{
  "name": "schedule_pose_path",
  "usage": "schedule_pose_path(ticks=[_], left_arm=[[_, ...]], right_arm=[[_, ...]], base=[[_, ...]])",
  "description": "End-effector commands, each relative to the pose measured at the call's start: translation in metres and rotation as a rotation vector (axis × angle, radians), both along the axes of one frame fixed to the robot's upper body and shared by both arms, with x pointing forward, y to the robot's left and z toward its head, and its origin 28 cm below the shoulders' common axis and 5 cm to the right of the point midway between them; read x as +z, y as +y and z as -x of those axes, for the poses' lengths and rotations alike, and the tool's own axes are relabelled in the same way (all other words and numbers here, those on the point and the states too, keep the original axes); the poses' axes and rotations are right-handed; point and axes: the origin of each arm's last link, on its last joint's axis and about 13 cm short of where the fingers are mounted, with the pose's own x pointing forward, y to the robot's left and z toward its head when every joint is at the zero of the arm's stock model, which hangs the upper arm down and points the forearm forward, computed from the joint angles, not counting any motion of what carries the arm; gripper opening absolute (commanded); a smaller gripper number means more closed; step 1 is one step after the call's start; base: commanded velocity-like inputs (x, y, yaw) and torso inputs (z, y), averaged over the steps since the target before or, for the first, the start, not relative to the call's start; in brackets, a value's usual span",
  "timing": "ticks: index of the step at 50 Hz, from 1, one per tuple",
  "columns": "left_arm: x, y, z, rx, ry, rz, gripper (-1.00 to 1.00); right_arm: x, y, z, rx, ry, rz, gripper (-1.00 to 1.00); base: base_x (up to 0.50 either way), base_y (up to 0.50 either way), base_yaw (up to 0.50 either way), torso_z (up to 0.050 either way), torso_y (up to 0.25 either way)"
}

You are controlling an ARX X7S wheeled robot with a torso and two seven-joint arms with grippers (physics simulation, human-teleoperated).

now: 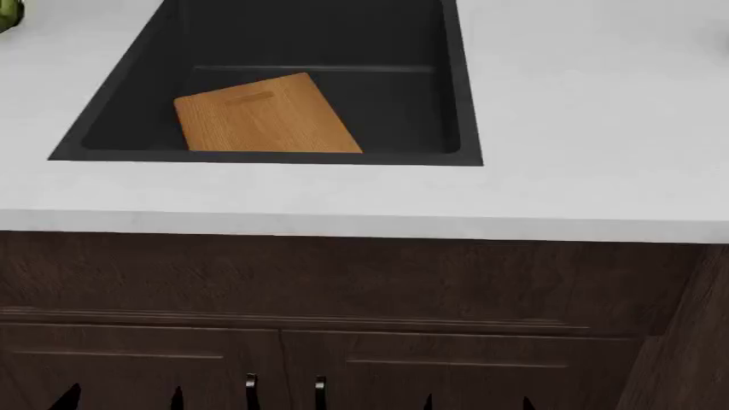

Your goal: Pick the bottled drink from the counter and place it in the sink

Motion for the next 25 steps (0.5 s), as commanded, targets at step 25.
schedule_pose_path(ticks=[25], left_arm=[[0.0027, -0.0021, 0.0004, -0.027, -0.023, -0.027, 1.00]], right_arm=[[-0.0026, -0.0008, 0.0056, -0.032, -0.011, 0.028, 1.00]], base=[[0.00, 0.00, 0.00, 0.000, 0.000]])
